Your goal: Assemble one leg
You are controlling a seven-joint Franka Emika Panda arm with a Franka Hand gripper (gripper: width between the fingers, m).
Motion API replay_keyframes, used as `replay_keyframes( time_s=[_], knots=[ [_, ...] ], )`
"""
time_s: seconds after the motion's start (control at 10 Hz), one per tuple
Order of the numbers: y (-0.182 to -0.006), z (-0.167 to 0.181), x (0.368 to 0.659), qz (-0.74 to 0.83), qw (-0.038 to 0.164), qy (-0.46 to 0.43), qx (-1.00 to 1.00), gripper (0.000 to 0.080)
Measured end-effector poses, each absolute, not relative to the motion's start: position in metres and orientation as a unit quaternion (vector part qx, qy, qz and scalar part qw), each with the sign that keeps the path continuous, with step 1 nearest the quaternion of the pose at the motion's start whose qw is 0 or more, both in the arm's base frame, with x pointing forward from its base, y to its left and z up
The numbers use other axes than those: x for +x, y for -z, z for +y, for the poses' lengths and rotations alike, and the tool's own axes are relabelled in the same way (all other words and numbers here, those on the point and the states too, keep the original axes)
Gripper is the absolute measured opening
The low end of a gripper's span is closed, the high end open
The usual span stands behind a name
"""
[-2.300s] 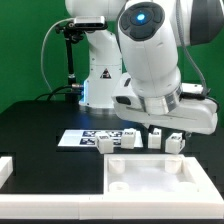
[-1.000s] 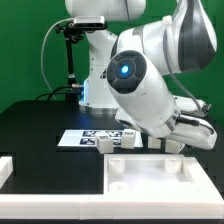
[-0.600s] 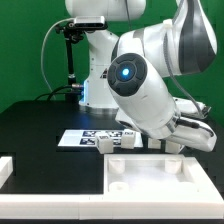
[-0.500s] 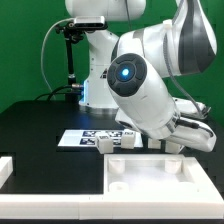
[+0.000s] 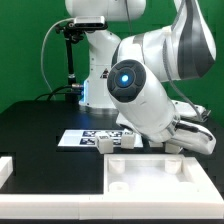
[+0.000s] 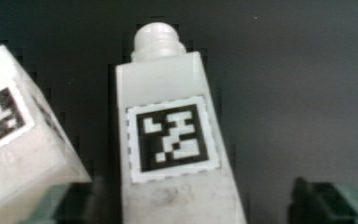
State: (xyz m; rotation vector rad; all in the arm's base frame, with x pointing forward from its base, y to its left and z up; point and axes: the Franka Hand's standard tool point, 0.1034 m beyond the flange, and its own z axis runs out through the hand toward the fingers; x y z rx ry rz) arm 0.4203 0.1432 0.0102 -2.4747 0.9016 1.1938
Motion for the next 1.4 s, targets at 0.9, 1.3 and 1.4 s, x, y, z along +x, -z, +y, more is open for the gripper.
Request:
replay_keyframes(
  time_s=[0.9,1.3,1.4],
  knots=[
    [-0.092,0.096,0.488,0.294,0.136,-0.294,-0.899,0.0285],
    [-0.12,0.093,0.514,0.275,0.099,-0.162,-0.943,0.0287],
    [-0.12,0.095,0.516,0.279,0.097,-0.131,-0.946,0.0287]
  ],
)
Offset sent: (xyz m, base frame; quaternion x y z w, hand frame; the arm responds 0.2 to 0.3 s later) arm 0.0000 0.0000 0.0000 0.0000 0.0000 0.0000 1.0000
